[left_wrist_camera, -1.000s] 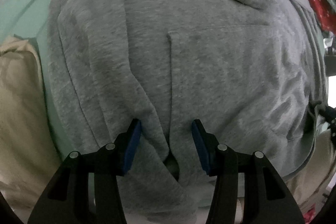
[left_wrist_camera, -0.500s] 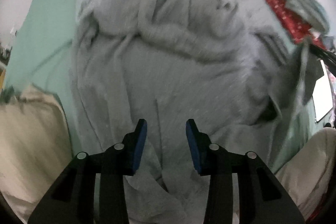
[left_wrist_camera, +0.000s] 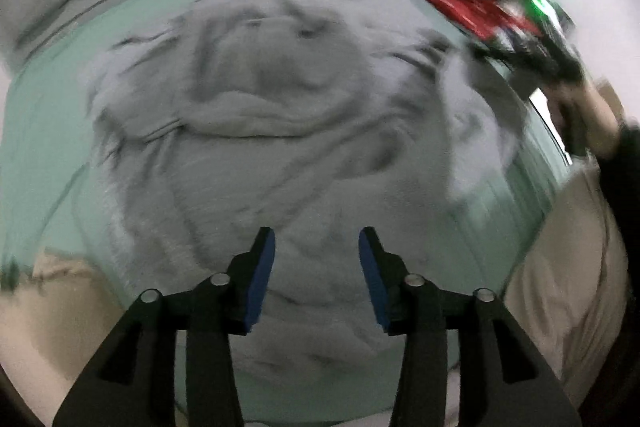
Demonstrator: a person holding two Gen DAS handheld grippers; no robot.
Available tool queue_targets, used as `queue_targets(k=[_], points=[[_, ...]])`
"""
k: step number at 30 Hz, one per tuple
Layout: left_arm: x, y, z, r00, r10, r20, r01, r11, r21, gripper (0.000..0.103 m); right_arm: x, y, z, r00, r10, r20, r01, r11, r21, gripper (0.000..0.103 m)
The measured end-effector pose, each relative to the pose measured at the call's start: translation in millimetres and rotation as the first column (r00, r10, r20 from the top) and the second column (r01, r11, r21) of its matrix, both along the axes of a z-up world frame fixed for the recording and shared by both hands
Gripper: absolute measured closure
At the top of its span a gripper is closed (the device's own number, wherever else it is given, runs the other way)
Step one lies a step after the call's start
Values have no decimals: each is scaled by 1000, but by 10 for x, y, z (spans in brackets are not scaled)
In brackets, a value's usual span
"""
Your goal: Fold large clothes
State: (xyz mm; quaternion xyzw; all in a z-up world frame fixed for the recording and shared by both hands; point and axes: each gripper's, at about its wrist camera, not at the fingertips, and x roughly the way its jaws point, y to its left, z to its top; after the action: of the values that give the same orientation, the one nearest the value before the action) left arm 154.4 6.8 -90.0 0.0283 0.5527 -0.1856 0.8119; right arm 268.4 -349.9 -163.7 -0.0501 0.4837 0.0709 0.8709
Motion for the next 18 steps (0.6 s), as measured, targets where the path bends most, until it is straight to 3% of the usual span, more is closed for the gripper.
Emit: queue_targets(k=[4, 6, 9, 14, 18], points=[[-209, -456, -103, 981, -193, -21, 193, 981, -4, 52, -98, 57, 78, 999, 9, 44, -8, 1000, -18, 98], [-228, -590, -201, 973, -223, -51, 225, 974, 19, 51, -161, 64, 107, 998, 6, 60, -5, 1000, -17, 98], [-211, -742, -335, 973, -218, -72, 221, 974, 43, 50, -201, 19, 110, 998, -2, 63, 2, 1000, -1, 98], [-35, -899, -630, 987, -125, -97, 137, 981, 137, 46, -184, 53, 108, 997, 9, 77, -8, 1000, -14, 98], [82, -923, -693, 994, -73, -83, 87, 980, 180, 45, -191, 91, 97, 996, 23, 86, -20, 999, -37, 98]])
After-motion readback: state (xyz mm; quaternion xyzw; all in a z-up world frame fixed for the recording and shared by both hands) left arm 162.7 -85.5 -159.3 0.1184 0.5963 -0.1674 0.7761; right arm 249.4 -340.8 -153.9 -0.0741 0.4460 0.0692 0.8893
